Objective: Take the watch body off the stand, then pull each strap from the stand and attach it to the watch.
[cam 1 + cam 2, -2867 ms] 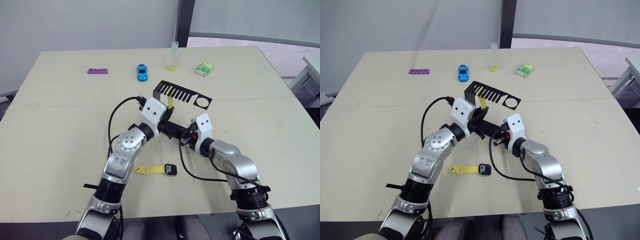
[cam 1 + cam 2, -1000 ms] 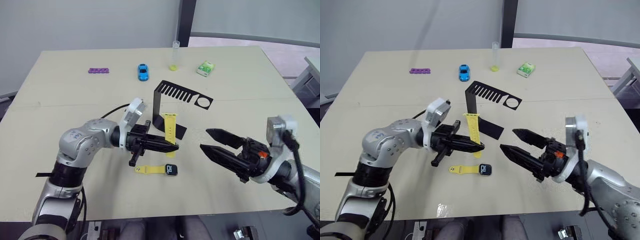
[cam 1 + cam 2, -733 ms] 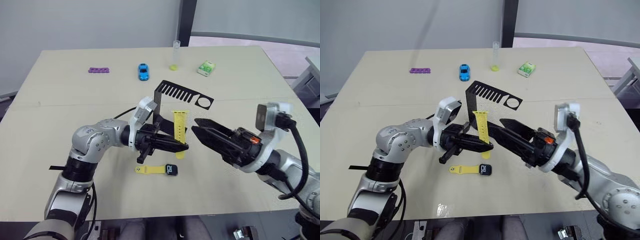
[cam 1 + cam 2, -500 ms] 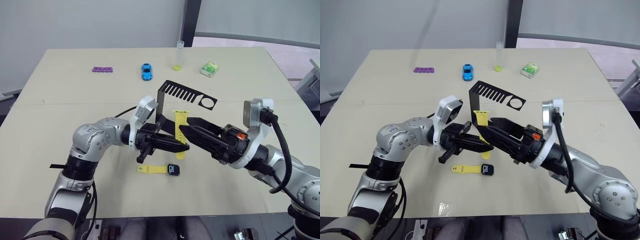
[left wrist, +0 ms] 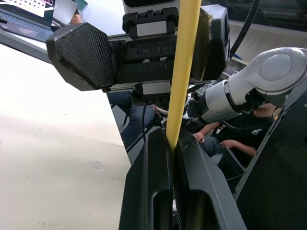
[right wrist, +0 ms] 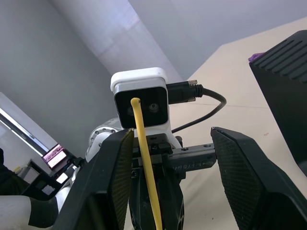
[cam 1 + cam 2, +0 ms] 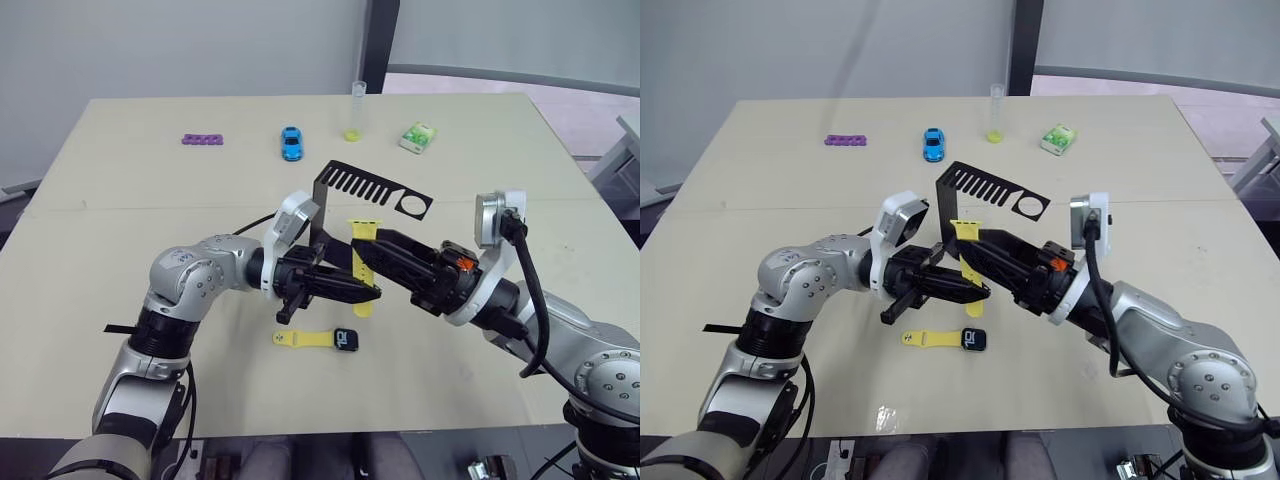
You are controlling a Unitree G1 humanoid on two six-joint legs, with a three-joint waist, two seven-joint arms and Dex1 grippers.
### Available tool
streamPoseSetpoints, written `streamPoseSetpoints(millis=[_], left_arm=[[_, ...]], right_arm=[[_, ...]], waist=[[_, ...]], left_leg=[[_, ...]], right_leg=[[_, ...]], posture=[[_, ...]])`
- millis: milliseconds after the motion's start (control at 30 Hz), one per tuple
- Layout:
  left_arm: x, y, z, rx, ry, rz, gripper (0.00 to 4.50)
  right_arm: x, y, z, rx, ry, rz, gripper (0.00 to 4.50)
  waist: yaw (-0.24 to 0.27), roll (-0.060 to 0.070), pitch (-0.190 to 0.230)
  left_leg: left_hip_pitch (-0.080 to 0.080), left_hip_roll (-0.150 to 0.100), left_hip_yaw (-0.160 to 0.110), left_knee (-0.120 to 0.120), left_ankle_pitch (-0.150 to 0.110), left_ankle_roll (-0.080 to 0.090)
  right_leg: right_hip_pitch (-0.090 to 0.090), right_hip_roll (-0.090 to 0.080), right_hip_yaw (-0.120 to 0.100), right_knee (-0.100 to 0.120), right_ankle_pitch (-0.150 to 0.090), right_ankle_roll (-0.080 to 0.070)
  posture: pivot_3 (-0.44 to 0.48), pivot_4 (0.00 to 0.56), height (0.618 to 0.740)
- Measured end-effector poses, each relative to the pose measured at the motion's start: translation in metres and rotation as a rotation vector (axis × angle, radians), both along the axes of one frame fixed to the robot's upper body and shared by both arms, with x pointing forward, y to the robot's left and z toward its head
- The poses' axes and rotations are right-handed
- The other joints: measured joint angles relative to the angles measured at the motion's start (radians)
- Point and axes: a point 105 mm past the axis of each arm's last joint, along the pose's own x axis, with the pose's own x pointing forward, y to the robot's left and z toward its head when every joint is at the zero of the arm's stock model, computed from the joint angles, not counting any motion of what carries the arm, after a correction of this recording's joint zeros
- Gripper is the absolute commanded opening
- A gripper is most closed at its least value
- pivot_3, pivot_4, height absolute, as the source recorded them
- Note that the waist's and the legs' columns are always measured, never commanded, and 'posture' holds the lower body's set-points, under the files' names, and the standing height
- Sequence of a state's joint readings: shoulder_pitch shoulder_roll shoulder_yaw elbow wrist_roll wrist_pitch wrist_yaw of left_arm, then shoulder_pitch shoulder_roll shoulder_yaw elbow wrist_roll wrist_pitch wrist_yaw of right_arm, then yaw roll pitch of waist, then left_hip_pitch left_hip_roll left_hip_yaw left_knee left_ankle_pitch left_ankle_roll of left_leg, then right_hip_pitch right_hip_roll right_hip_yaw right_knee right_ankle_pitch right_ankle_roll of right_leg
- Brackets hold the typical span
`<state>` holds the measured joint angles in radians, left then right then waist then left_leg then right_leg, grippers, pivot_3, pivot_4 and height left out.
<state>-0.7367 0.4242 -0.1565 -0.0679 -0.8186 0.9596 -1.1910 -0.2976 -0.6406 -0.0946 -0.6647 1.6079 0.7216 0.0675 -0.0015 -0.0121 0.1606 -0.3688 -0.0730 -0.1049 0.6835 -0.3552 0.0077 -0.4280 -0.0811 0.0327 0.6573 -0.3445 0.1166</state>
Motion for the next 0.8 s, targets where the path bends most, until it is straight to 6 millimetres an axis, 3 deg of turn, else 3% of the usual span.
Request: streamPoseSetpoints(millis=[633, 700, 800], left_arm=[[0.0026, -0.0033, 0.0027, -0.024, 0.031, 0.014, 0.00], [0.0042, -0.0032, 0.0019, -0.025, 0.039, 0.021, 0.00], [0.0056, -0.0027, 0.0010, -0.024, 0.046, 0.026, 0.00]], right_arm=[[-0.0005, -0.0005, 0.0035, 0.043, -0.002, 0.003, 2.72], [-0.0007, -0.0004, 0.0036, 0.044, -0.002, 0.004, 2.18], [-0.0008, -0.0004, 0.0037, 0.044, -0.003, 0.004, 2.18]], waist=[[0.000, 0.000, 0.000], [0.000, 0.000, 0.000], [0.000, 0.000, 0.000]], left_leg=[[0.000, 0.000, 0.000, 0.000, 0.000, 0.000], [0.000, 0.000, 0.000, 0.000, 0.000, 0.000], [0.000, 0.000, 0.000, 0.000, 0.000, 0.000]], right_leg=[[0.000, 0.000, 0.000, 0.000, 0.000, 0.000], [0.000, 0.000, 0.000, 0.000, 0.000, 0.000], [0.000, 0.000, 0.000, 0.000, 0.000, 0.000]], posture=[[0.000, 0.150, 0.740], [0.000, 0.150, 0.740], [0.000, 0.150, 0.740]])
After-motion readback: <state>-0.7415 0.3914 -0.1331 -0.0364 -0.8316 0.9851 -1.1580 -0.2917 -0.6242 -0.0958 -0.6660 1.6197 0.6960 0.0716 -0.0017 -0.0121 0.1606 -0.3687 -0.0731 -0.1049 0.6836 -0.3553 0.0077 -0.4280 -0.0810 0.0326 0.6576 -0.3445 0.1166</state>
